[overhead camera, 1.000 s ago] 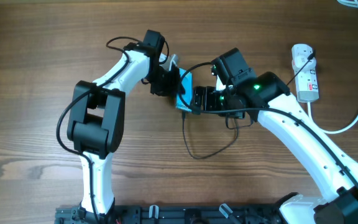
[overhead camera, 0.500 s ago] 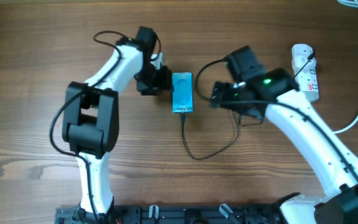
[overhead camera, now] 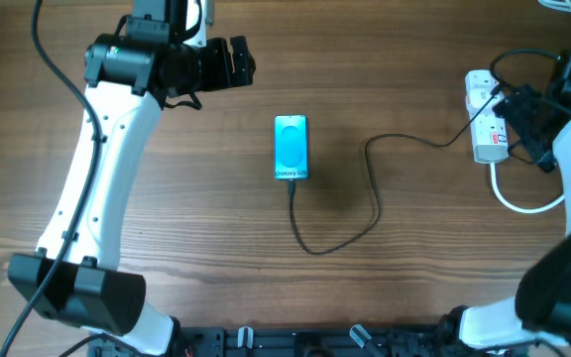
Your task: Plug charger to phone and switch on socket
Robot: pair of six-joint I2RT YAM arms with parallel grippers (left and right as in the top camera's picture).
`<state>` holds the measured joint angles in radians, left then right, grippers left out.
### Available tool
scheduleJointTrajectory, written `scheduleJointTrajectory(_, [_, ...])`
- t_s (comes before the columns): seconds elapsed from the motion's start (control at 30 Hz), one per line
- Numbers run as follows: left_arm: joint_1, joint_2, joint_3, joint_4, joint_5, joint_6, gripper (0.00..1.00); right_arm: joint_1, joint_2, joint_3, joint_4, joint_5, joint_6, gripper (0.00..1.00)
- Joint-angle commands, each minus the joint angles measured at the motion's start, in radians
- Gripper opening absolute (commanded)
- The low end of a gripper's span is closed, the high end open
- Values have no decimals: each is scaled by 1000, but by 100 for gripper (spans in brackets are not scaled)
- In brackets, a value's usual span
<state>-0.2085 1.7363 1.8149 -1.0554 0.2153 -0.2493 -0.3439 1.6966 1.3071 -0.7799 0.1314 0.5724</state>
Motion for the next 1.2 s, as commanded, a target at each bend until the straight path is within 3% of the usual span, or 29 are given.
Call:
scheduleJointTrajectory(0.0, [-3,8,-6,-1,-15,2,100,-50,90,62,5,-14,-76,100])
scheduleJointTrajectory(0.3, [-3,8,-6,-1,-15,2,100,-119,375,414,-227,-24,-129,99])
scheduleJointTrajectory(0.47, [-3,9,-6,-1,-15,2,100,-119,439,421,-208,-39,-134,100])
scheduleJointTrajectory(0.57, [-3,9,-6,-1,-15,2,100,-119,467,418,-175,-178,-225,99])
scheduleJointTrajectory(1.17, [-3,8,-6,-1,-15,2,100,-119,545,418,-82,-221,-232,100])
